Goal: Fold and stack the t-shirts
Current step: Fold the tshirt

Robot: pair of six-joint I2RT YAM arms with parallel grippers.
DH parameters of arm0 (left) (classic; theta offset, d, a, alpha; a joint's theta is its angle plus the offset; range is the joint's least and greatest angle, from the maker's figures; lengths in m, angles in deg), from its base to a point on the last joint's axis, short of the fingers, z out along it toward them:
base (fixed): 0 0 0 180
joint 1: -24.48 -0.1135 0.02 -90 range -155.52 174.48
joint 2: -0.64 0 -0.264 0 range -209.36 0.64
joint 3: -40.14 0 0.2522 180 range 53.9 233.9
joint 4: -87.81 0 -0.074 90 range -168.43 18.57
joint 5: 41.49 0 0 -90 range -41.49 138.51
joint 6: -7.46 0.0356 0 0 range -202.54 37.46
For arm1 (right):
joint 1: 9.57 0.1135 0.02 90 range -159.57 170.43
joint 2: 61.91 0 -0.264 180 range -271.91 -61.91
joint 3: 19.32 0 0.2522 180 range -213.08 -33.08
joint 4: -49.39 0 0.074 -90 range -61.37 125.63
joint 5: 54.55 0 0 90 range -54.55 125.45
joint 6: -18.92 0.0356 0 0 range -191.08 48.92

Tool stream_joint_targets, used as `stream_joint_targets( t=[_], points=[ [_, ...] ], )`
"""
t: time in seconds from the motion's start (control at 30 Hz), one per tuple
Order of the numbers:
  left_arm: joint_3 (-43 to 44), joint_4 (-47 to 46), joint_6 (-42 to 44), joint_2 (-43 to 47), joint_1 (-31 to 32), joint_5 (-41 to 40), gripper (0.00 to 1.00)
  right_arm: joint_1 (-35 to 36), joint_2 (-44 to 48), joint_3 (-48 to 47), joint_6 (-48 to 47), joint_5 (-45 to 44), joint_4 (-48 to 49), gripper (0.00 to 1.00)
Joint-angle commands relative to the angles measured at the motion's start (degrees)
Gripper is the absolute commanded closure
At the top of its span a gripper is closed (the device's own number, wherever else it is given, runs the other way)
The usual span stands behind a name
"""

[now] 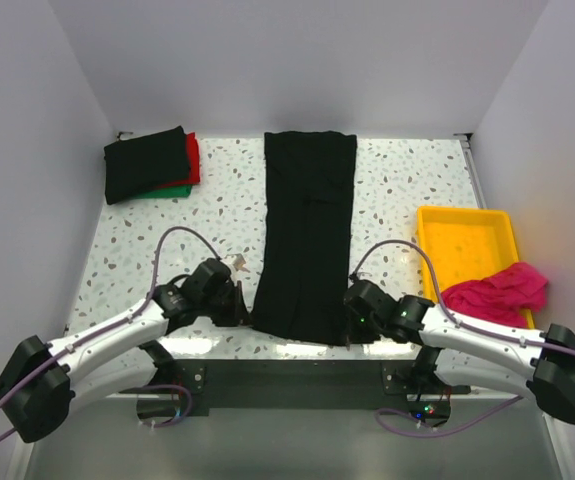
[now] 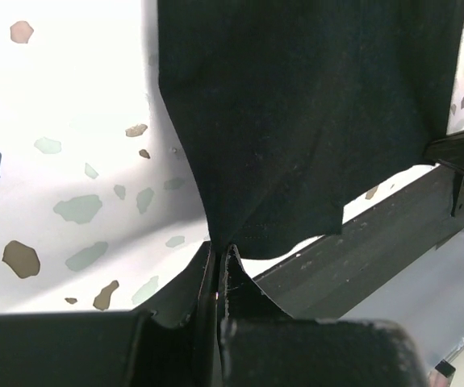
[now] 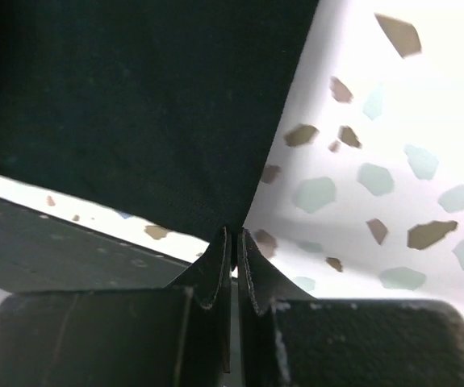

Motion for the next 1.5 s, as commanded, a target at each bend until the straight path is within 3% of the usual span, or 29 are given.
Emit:
stream_joint_targets(
  t=[0.0,0.23,0.3,0.43,0.6,0.7,0.77,0.93,1.0,1.07,1.2,1.37,1.47],
  points=[
    [-1.2,0.7,-1.9,2.3,0.2,-0.3,1.00,0.2,1.8,2.7,2.0,-0.3,-1.2,1.00],
    [-6.7,-6.4,-3.2,3.1,0.8,6.1,0.99,0.2,2.2,4.5,2.0,0.6,0.0,1.00],
    [-6.7,-8.1,-3.3,2.9,2.0,6.5,0.84,0.3,2.5,2.8,0.9,0.2,-2.0,0.95],
    [-1.5,-4.4,-0.5,2.4,2.6,4.8,0.57,0.2,6.8,-2.6,-1.5,-2.4,-9.9,0.72],
    [12.5,8.2,0.8,2.4,1.0,-10.4,0.44,0.2,12.7,-8.3,-3.7,-3.9,-12.9,0.66],
    [23.7,7.0,2.7,-4.8,-4.5,-16.3,0.43,0.2,8.9,-10.5,-5.1,-2.4,-8.8,0.66],
    [27.4,2.0,5.6,-13.2,-9.8,-15.7,0.43,0.2,6.2,-11.4,-6.3,-0.6,-3.7,0.67],
    [39.8,-9.7,11.0,-34.7,-18.9,-5.9,0.45,1.8,-5.0,-15.4,-9.2,-0.9,5.5,0.68],
    [45.4,-15.1,12.9,-45.3,-20.3,-0.1,0.46,3.0,-7.7,-17.0,-9.8,-1.1,7.2,0.69],
    [49.7,-16.9,16.0,-54.1,-21.1,0.1,0.47,4.4,-10.4,-18.4,-10.2,-4.2,9.6,0.69],
    [58.9,-21.4,20.7,-63.8,-22.0,3.6,0.45,6.1,-13.2,-19.1,-10.6,-6.9,12.3,0.69],
    [66.3,-18.7,22.9,-71.7,-22.7,1.7,0.44,8.6,-16.1,-20.5,-11.3,-10.7,13.8,0.69],
    [68.8,-17.0,24.2,-73.3,-23.3,0.5,0.55,10.7,-18.9,-21.0,-12.0,-12.8,14.0,0.69]
  ],
)
